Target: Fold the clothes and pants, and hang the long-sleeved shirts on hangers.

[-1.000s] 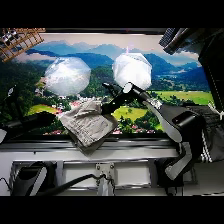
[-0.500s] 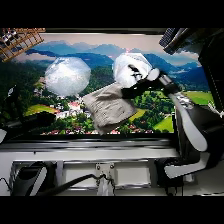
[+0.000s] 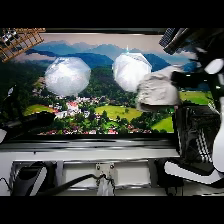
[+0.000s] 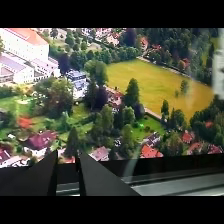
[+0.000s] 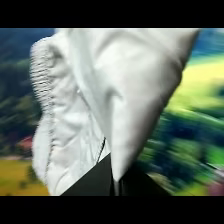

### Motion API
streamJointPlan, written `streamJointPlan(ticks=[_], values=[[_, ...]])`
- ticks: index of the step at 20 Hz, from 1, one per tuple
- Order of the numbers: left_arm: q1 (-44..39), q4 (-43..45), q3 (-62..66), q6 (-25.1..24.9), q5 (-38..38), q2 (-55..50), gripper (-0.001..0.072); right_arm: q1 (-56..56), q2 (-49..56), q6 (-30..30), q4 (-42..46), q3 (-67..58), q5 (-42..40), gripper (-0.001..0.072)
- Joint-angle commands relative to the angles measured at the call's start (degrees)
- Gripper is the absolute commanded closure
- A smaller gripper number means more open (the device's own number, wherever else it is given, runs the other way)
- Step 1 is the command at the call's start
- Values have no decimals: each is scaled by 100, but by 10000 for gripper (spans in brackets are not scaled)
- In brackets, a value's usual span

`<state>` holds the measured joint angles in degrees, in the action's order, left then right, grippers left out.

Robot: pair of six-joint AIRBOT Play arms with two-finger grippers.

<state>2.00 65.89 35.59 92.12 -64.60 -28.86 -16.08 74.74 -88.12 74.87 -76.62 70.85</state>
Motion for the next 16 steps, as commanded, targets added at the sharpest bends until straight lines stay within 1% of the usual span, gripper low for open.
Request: streamJointPlan(ticks=[1, 3, 7, 10, 12, 16], values=[[0, 0, -2, 0, 57, 0, 589, -1019, -350, -409, 232, -214, 584, 684], [2, 0, -2, 0, 98, 0, 589, -1460, -557, -564, 262, -317, 654, 684], [2, 0, -2, 0, 251, 0, 589, -2085, -811, -962, 363, -640, 1060, 684], [2, 0, -2, 0, 278, 0, 589, -2387, -1130, -1252, 459, -732, 1025, 684], [2, 0, -2, 0, 278, 0, 590, -2590, -1370, -1290, 592, -743, 1078, 685], [2, 2, -2, 0, 275, 0, 589, -2949, -1659, -1276, 719, -741, 1449, 684]])
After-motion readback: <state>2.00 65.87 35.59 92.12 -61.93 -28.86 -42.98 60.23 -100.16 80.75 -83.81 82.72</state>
